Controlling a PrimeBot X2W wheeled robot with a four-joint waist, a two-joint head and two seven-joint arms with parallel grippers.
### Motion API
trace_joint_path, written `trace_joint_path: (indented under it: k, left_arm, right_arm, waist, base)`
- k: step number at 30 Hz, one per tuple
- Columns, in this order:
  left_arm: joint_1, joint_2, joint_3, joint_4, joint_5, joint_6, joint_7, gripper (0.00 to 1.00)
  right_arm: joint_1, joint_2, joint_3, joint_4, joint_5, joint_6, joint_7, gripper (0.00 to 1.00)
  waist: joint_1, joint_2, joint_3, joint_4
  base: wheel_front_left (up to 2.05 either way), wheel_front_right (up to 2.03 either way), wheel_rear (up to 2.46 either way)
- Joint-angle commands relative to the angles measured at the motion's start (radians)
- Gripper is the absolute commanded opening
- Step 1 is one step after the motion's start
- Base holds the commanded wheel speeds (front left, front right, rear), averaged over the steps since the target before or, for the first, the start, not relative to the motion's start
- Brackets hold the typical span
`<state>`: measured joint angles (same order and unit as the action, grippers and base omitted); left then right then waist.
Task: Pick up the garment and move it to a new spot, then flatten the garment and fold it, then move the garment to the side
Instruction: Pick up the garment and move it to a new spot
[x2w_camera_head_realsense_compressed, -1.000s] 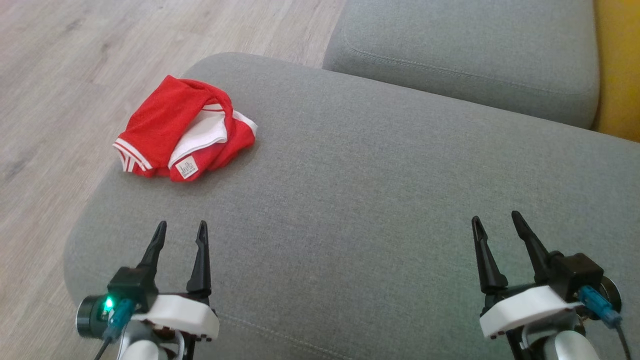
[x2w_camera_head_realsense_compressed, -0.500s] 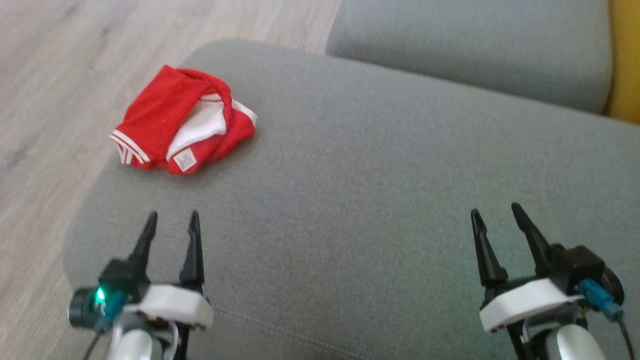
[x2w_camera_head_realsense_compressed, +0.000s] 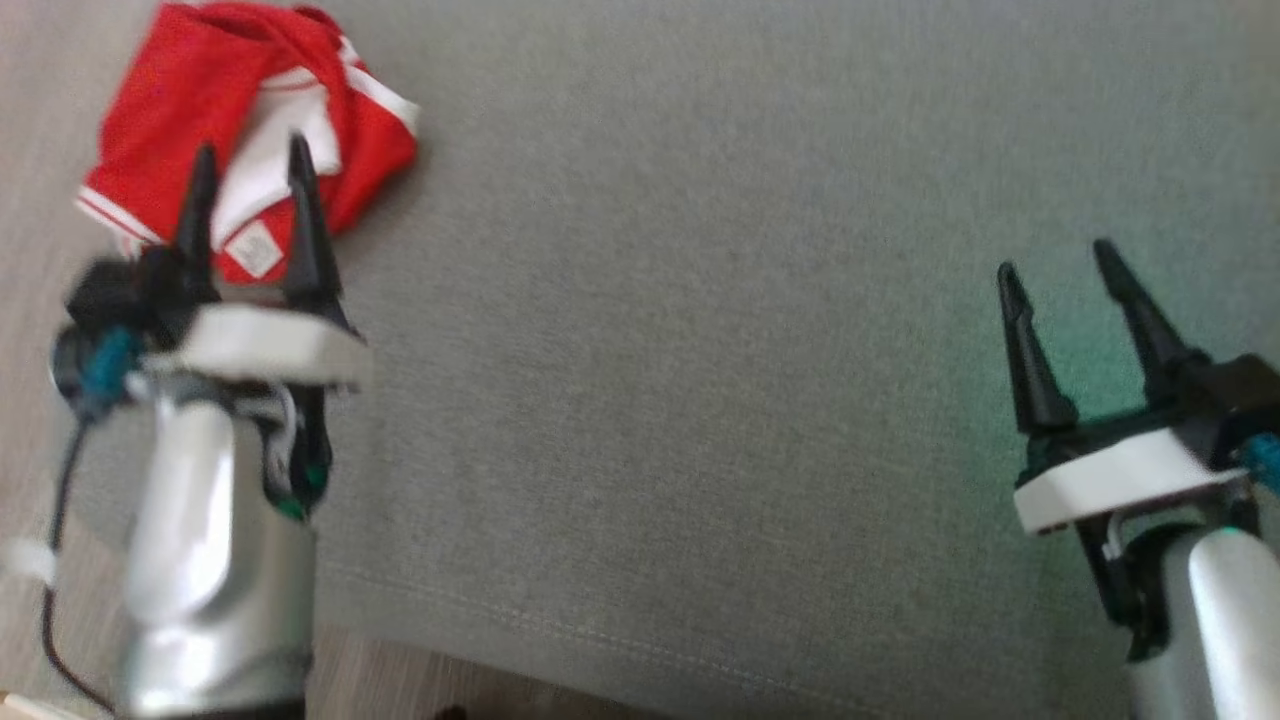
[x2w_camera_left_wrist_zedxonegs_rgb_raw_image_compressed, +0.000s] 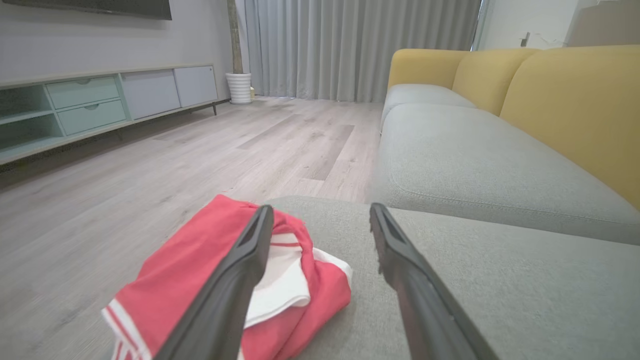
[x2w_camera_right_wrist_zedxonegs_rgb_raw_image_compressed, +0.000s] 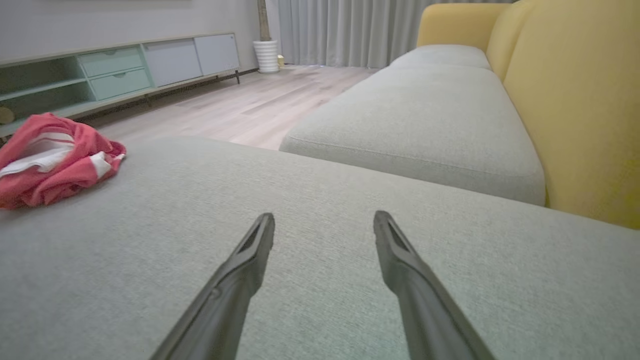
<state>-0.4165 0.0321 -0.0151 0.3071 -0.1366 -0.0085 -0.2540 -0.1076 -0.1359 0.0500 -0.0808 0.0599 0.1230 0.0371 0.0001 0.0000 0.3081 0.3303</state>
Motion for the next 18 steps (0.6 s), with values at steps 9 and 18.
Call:
trace_joint_path:
  k: [9,18]
  left_arm:
    - [-0.355,0.098,0.097,0.312,0.018,-0.038,-0.008,1.0]
    - [-0.562,0.182,0.116,0.665,0.023,-0.019,0.0,1.0]
  right_arm:
    - [-0.118,-0.041,0.03,-0.08,-0.007,0.008,0.016,1.0]
    - [-0.156,-0.047,0.046,-0.068,-0.003,0.008,0.008,1.0]
  waist:
    - [-0.0001,0.0,0.233,-0.076]
    - [-0.0001,0.0,0.28,-0.107]
  base:
    - [0.0,0.0,0.0]
    - [0.0,0.0,0.0]
